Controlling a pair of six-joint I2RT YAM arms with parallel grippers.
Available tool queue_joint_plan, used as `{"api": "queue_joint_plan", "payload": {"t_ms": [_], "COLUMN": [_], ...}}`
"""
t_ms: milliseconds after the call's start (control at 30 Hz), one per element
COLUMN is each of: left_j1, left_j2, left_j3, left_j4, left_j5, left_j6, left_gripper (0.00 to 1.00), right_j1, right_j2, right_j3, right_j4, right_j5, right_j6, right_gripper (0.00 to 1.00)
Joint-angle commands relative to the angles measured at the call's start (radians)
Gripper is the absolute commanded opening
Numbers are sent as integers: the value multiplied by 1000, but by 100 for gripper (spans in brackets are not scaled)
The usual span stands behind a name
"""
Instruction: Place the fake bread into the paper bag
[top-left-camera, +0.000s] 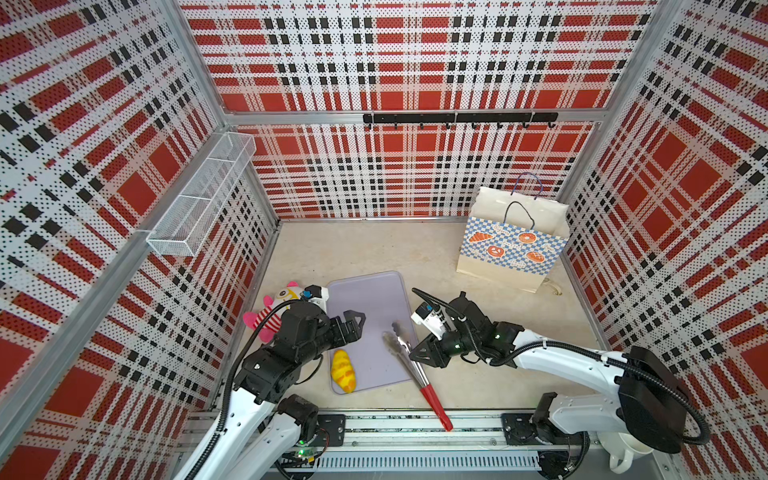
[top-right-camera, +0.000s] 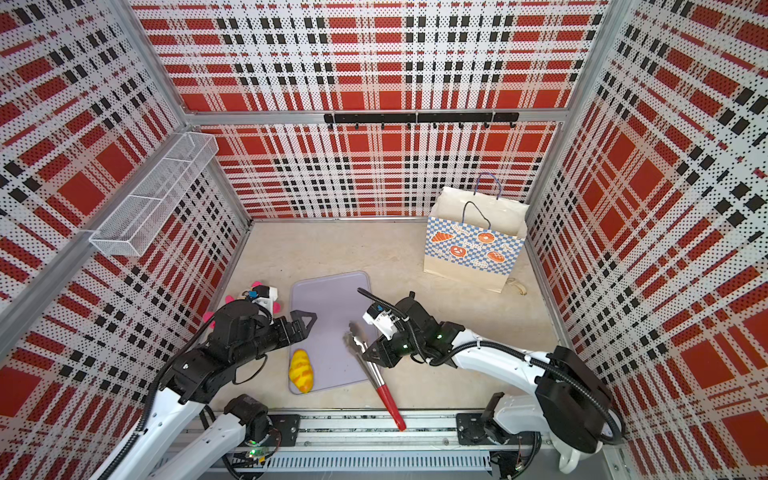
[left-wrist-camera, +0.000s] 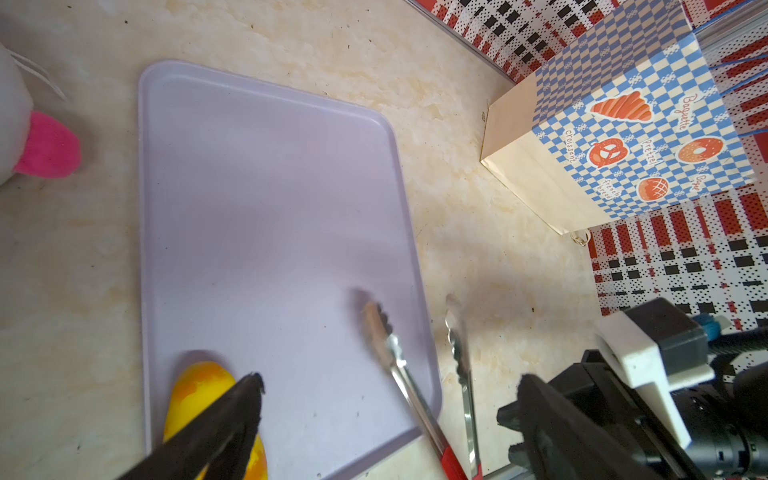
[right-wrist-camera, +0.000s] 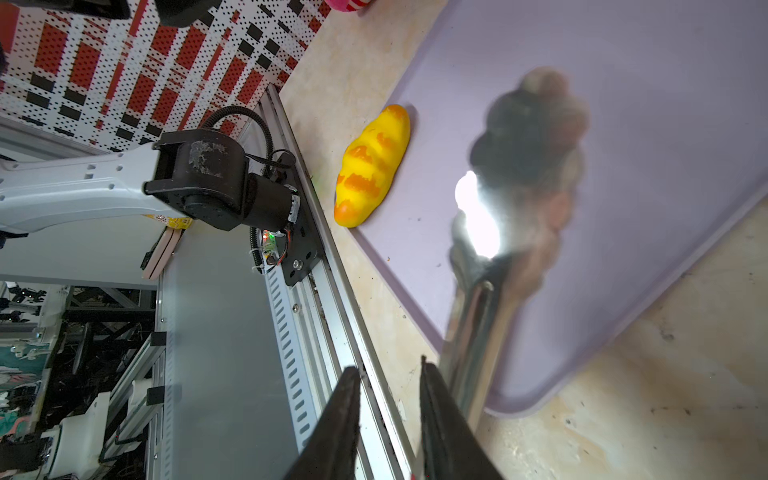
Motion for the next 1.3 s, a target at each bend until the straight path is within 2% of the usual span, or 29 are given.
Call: {"api": "queue_joint_plan", "payload": {"t_ms": [0, 100, 200, 400, 533, 667, 767, 867, 1133, 1267], "left_j1": [8, 11, 15, 22, 23, 25, 25, 25, 28, 32], "left_j2": [-1, -1, 1, 10, 18, 15, 14, 6, -8, -6], "left_j3": [5, 2, -3, -21, -26, -36, -51, -57, -61, -64], "left_j4": [8, 8, 12, 37, 46, 55, 62, 61, 56, 59], "left_j5": [3, 3, 4, 23, 31, 36, 48, 52, 51, 52], "left_j6": [24, 30, 34, 35, 35, 34, 33, 35, 47, 54], "left_gripper": [98, 98, 98, 98, 98, 98, 98, 98, 98, 98], "right_j1": [9, 19, 19, 28, 87, 138, 166, 177, 184, 183], "right_j2": [21, 14, -7, -39, -29, 31, 95, 152, 265, 286], "right_j3": [9, 4, -19, -51, -78, -112, -108, -103, -49, -12], "right_j4": [23, -16, -21, -11, -8, 60, 98, 142, 189, 163], "right_j5": [84, 220, 286, 293, 363, 390, 403, 392, 386, 429], "right_j6": [-4, -37, -36, -1, 54, 115, 182, 212, 226, 207], "right_gripper": [30, 39, 44, 52, 56, 57, 54, 46, 31, 16]}}
